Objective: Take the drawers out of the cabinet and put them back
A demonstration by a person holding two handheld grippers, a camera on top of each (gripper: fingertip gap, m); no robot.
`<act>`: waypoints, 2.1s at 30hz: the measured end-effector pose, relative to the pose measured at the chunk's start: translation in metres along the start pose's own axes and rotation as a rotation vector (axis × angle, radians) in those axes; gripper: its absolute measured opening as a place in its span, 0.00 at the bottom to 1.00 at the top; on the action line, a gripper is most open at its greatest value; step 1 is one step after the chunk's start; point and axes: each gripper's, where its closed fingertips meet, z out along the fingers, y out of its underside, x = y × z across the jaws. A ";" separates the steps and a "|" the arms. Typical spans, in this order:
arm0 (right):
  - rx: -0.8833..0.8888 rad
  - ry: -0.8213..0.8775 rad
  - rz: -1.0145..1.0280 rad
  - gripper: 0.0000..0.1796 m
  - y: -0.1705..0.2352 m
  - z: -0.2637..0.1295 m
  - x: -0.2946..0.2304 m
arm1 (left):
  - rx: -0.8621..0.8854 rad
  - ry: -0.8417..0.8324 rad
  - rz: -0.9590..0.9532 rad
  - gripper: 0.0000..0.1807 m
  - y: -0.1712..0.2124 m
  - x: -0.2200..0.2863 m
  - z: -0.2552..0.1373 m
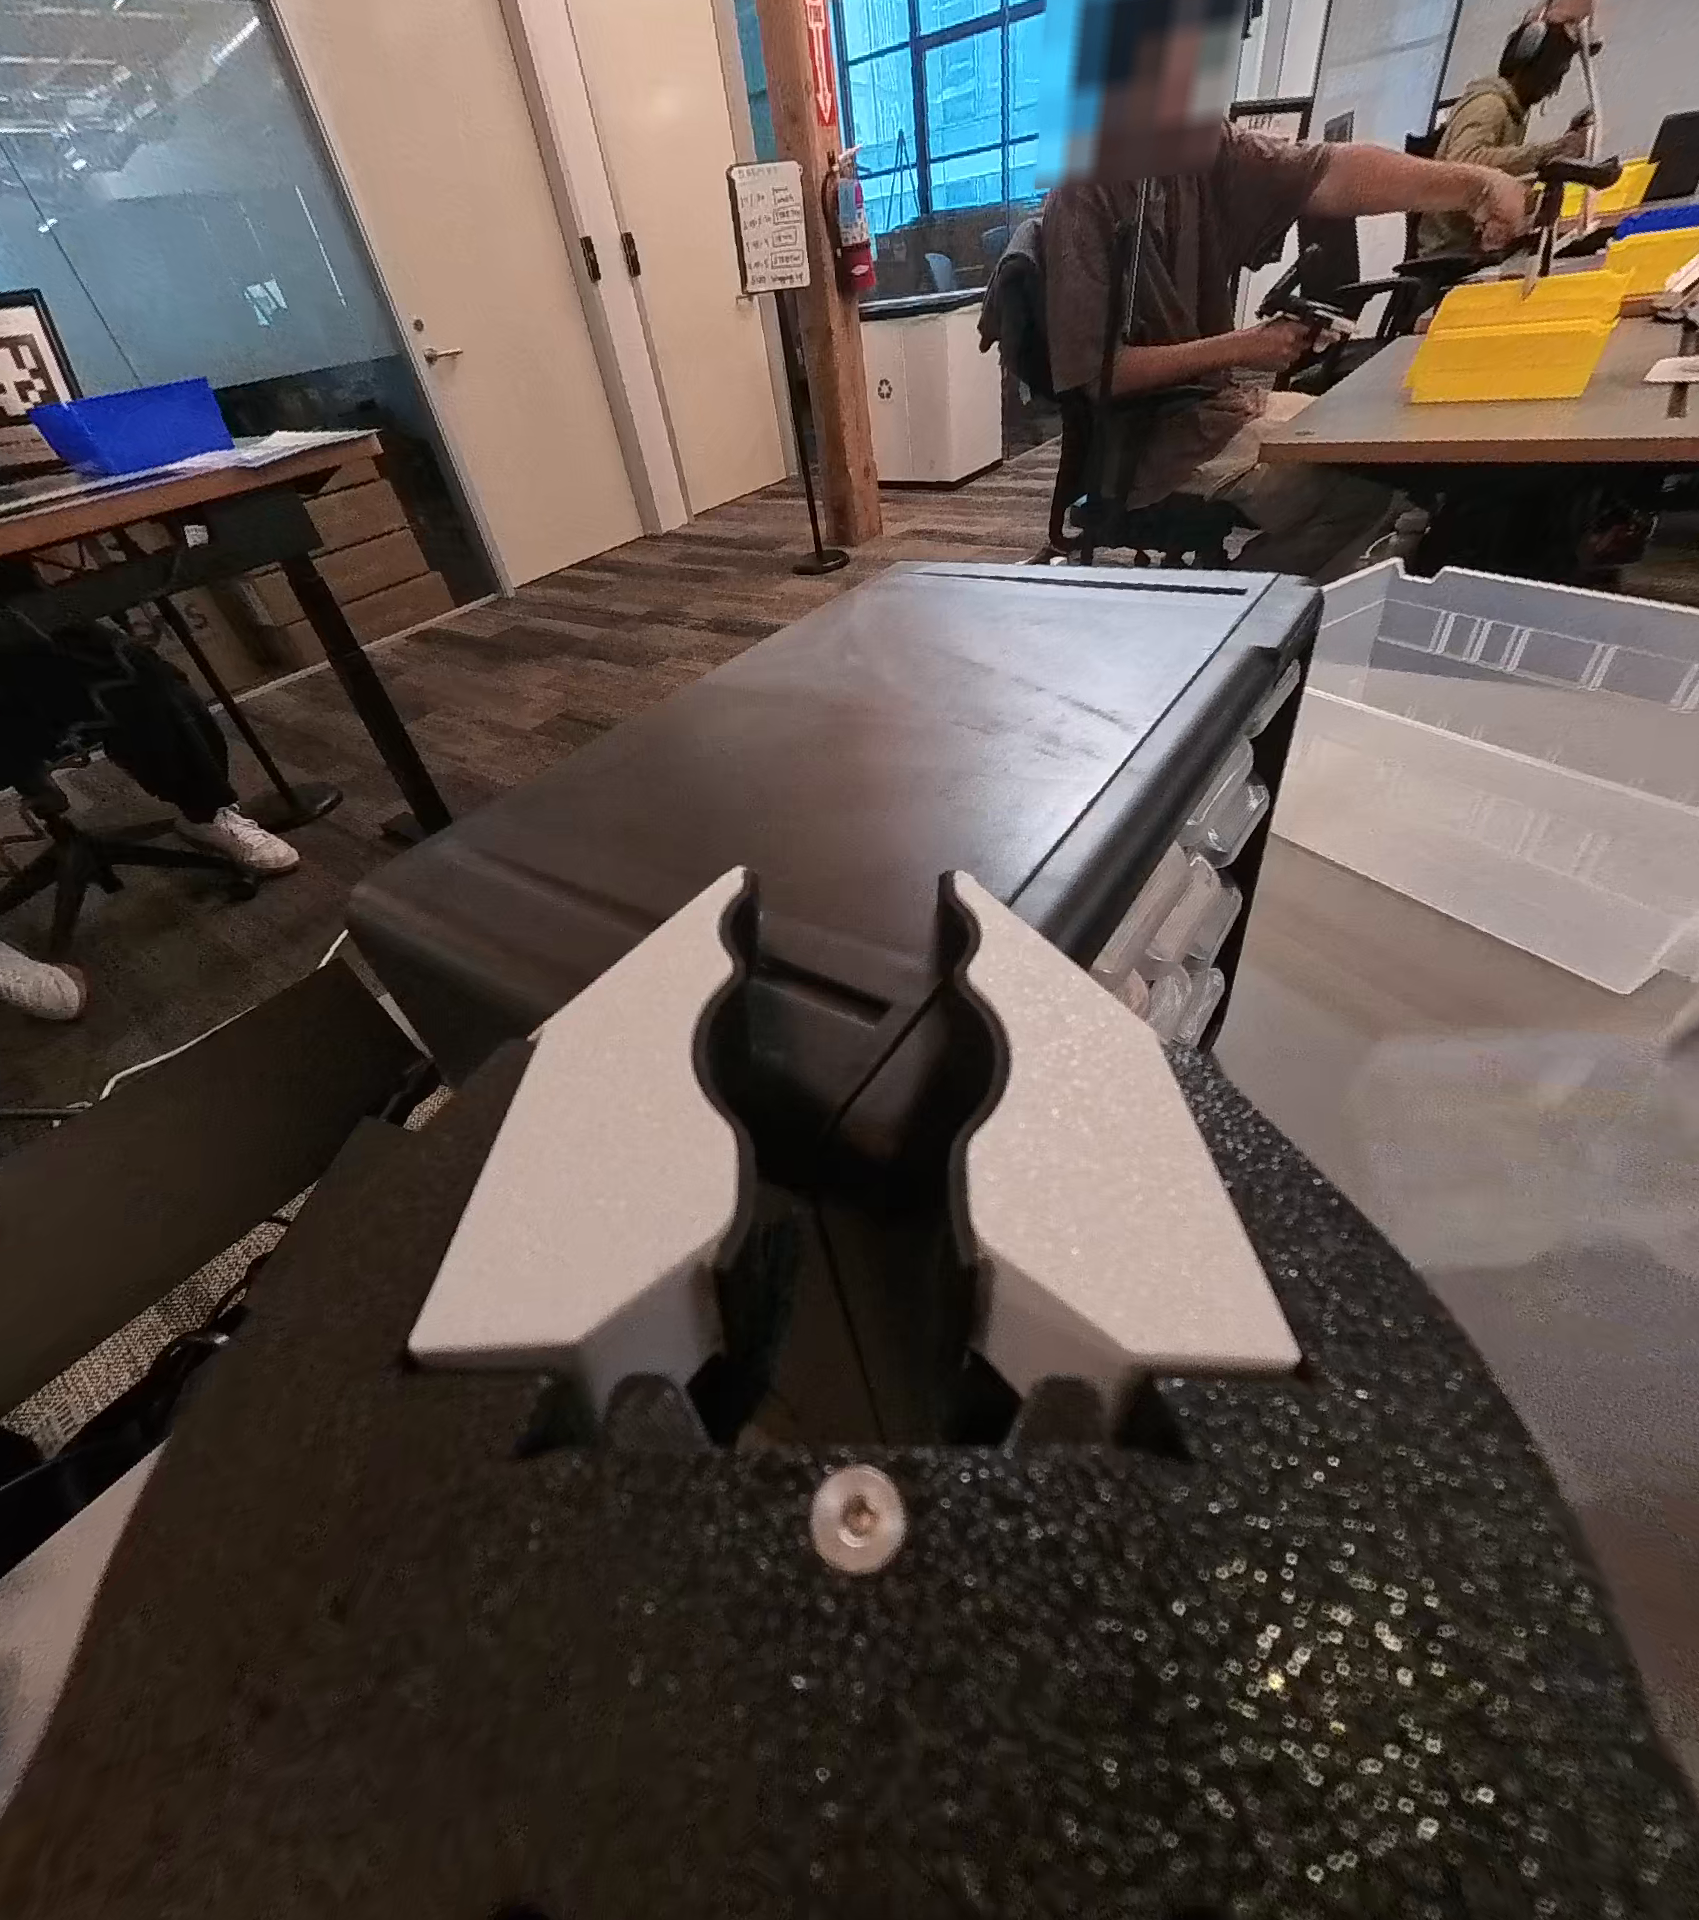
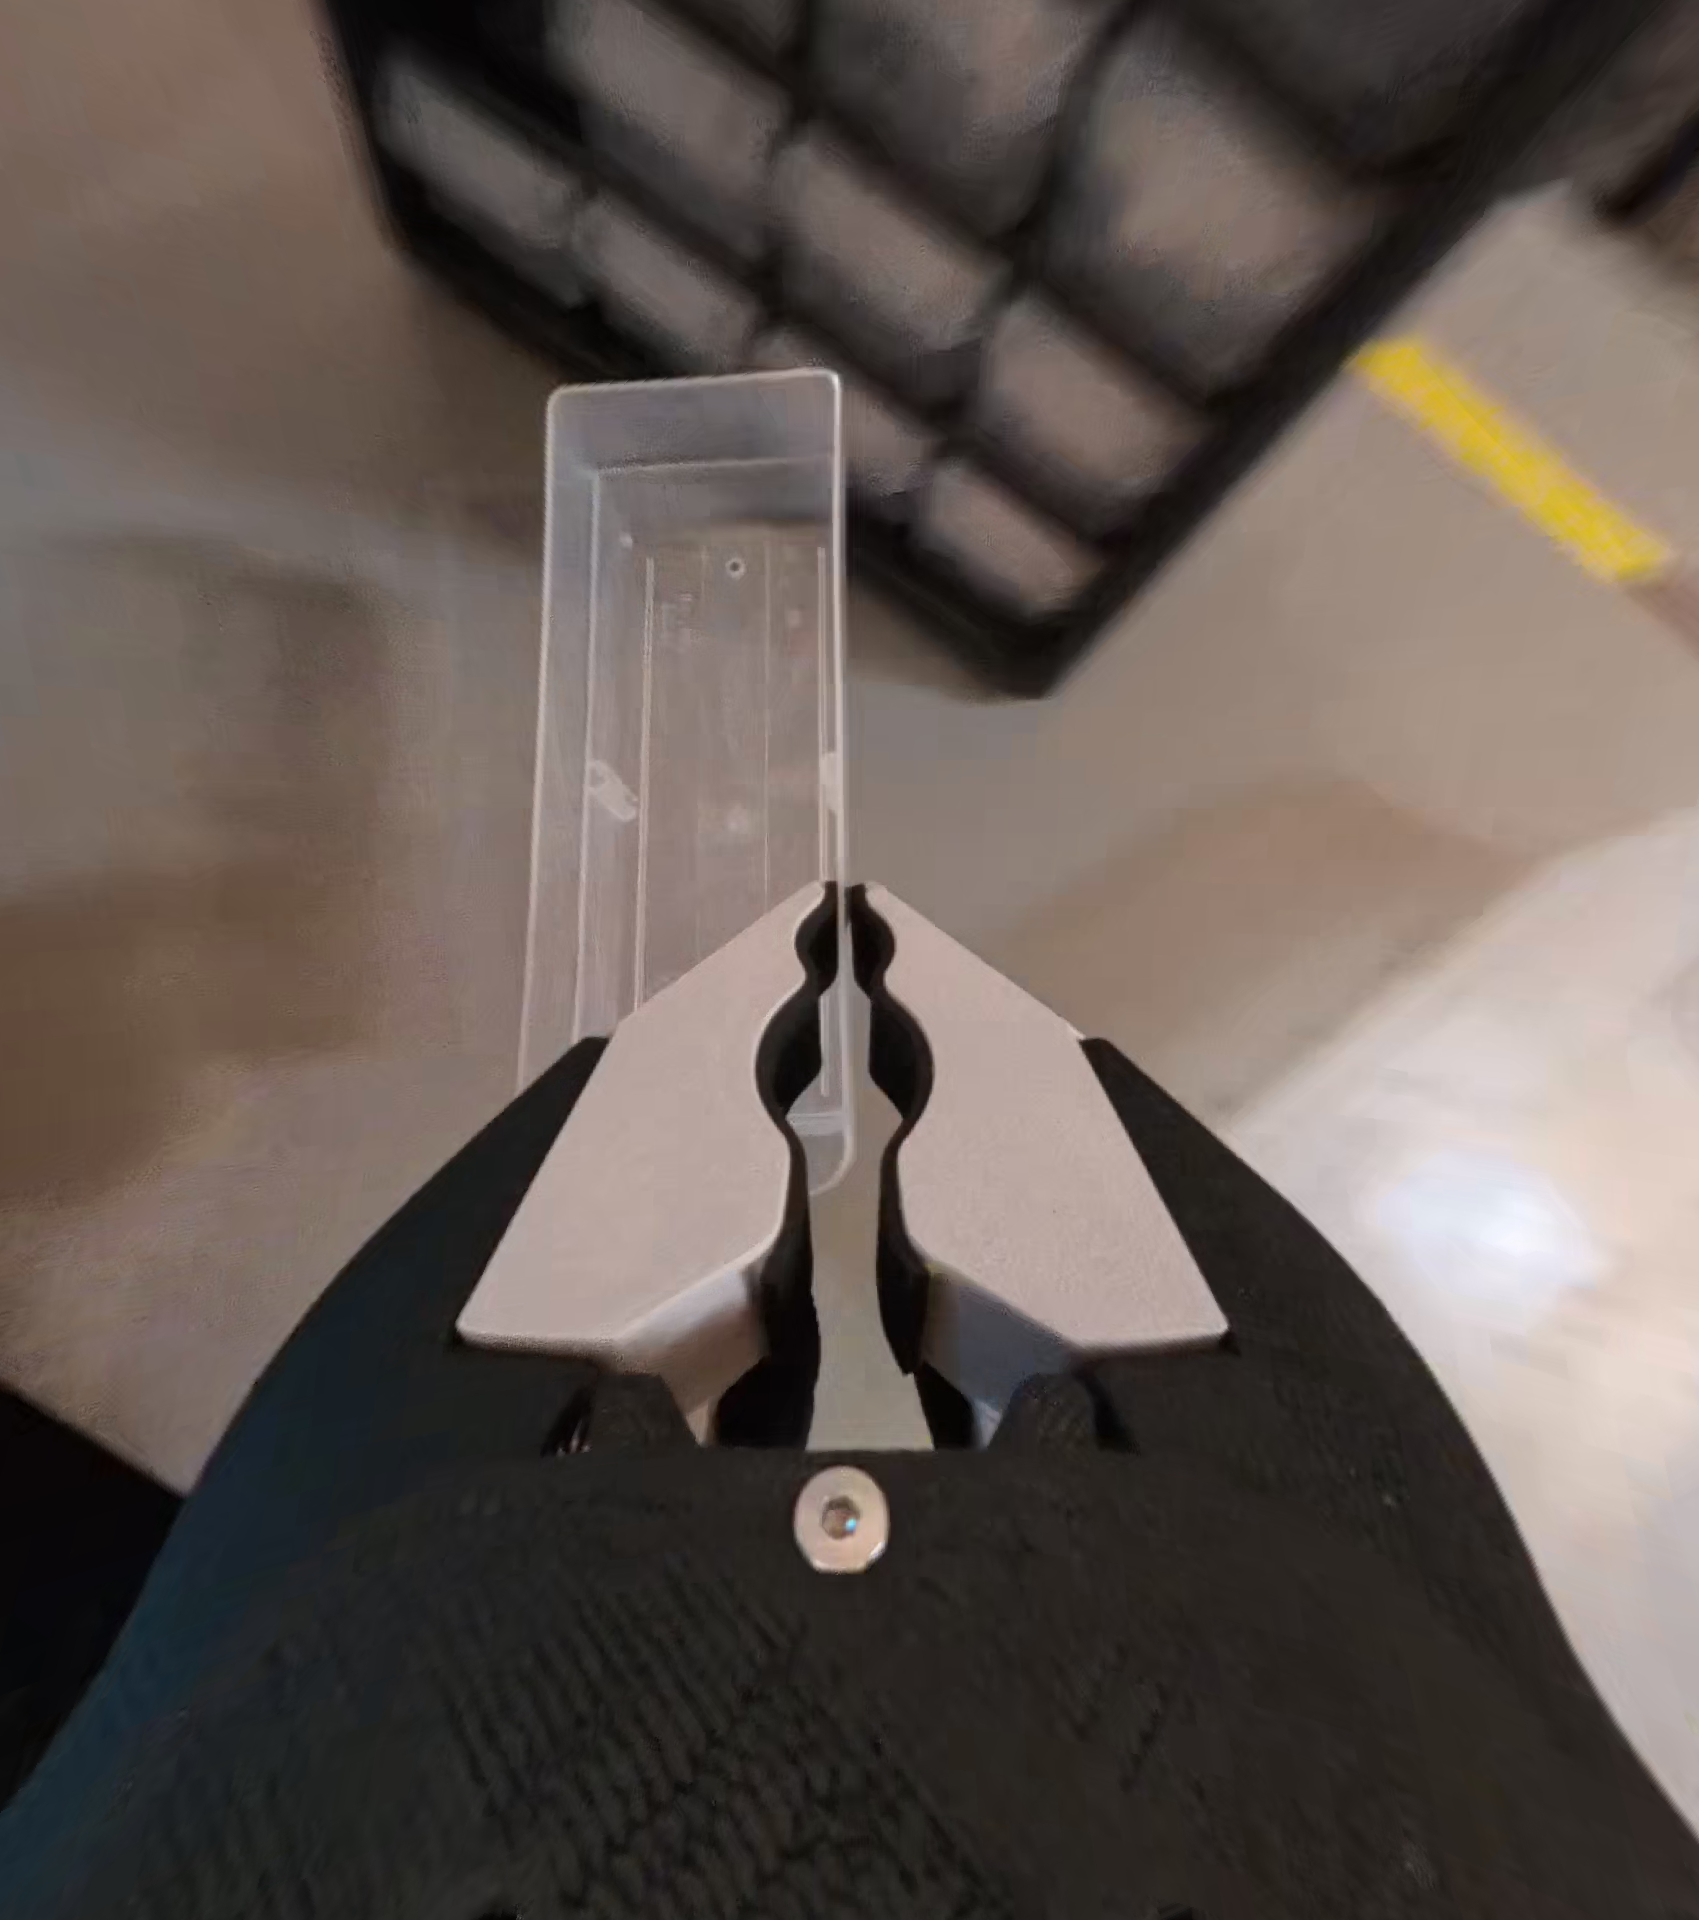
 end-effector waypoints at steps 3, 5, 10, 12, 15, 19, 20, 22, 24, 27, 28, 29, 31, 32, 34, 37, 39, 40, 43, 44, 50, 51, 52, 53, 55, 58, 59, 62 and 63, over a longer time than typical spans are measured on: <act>0.034 0.268 -0.104 0.00 -0.019 -0.069 0.074 | 0.000 0.000 -0.001 0.18 0.000 0.000 0.000; -0.018 0.386 -0.165 0.00 -0.017 -0.104 0.130 | 0.001 0.000 -0.001 0.18 0.000 0.000 0.000; -0.268 0.339 -0.186 0.00 0.029 -0.111 0.248 | 0.001 0.000 -0.005 0.18 0.000 0.000 0.000; -0.349 0.226 -0.206 0.00 0.044 -0.092 0.272 | -0.002 -0.002 -0.008 0.18 0.000 0.000 0.000; -0.471 0.076 -0.265 0.00 0.070 -0.057 0.302 | -0.005 -0.007 -0.005 0.18 0.000 0.000 0.000; -0.487 -0.048 -0.344 0.00 0.094 -0.003 0.324 | -0.015 -0.022 -0.017 0.20 0.000 -0.001 0.002; -0.472 -0.057 -0.367 0.00 0.095 0.009 0.328 | -0.018 -0.024 -0.019 0.20 0.000 -0.001 0.002; -0.463 -0.069 -0.383 0.00 0.098 0.029 0.336 | -0.020 -0.025 -0.022 0.20 0.000 -0.001 0.002; -0.508 -0.054 -0.407 0.00 0.107 0.043 0.345 | -0.021 -0.026 -0.030 0.20 0.001 -0.002 0.002; -0.553 0.022 -0.461 0.05 0.118 0.054 0.357 | -0.023 -0.023 -0.052 0.21 0.001 -0.002 0.003; -0.552 0.051 -0.468 0.07 0.118 0.056 0.359 | -0.022 -0.021 -0.059 0.21 0.001 -0.002 0.003; -0.539 0.066 -0.463 0.11 0.116 0.055 0.357 | -0.023 -0.021 -0.068 0.21 0.002 -0.003 0.003; -0.462 0.130 -0.437 0.20 0.098 0.048 0.352 | -0.027 -0.022 -0.094 0.22 0.002 -0.004 0.003; -0.408 0.195 -0.432 0.23 0.084 0.039 0.351 | -0.029 -0.022 -0.105 0.22 0.003 -0.004 0.003; -0.249 0.326 -0.441 0.25 0.042 0.014 0.339 | -0.030 -0.022 -0.108 0.22 0.003 -0.004 0.003; 0.093 0.427 -0.465 0.27 -0.038 -0.028 0.273 | -0.029 -0.023 -0.107 0.22 0.003 -0.004 0.003; 0.301 0.405 -0.521 0.29 -0.082 -0.041 0.202 | -0.029 -0.023 -0.102 0.22 0.002 -0.004 0.003; 0.364 0.387 -0.574 0.28 -0.097 -0.039 0.163 | -0.029 -0.025 -0.098 0.22 0.002 -0.004 0.003; 0.316 0.366 -0.822 0.28 -0.107 0.003 0.057 | -0.030 -0.024 -0.092 0.22 0.002 -0.004 0.003; 0.307 0.406 -0.917 0.28 -0.110 0.020 0.030 | -0.029 -0.022 -0.093 0.22 0.002 -0.004 0.003; 0.438 0.641 -1.242 0.25 -0.129 0.091 -0.053 | -0.022 -0.014 -0.097 0.23 0.002 -0.004 0.003; 0.435 0.675 -1.280 0.24 -0.131 0.098 -0.054 | -0.022 -0.015 -0.097 0.23 0.002 -0.004 0.003; 0.422 0.688 -1.307 0.23 -0.131 0.105 -0.055 | -0.022 -0.016 -0.096 0.22 0.002 -0.004 0.003; 0.410 0.686 -1.316 0.21 -0.130 0.112 -0.055 | -0.023 -0.018 -0.093 0.22 0.002 -0.004 0.003; 0.414 0.697 -1.313 0.18 -0.132 0.120 -0.052 | -0.024 -0.021 -0.084 0.22 0.002 -0.004 0.003; 0.403 0.756 -1.301 0.17 -0.138 0.123 -0.043 | -0.023 -0.021 -0.079 0.22 0.002 -0.004 0.003; 0.387 0.753 -1.304 0.16 -0.138 0.126 -0.042 | -0.022 -0.020 -0.079 0.22 0.002 -0.004 0.003; 0.369 0.811 -1.330 0.11 -0.140 0.130 -0.039 | -0.017 -0.013 -0.078 0.21 0.002 -0.003 0.002; 0.380 0.831 -1.327 0.05 -0.142 0.127 -0.039 | -0.015 -0.011 -0.082 0.21 0.002 -0.003 0.002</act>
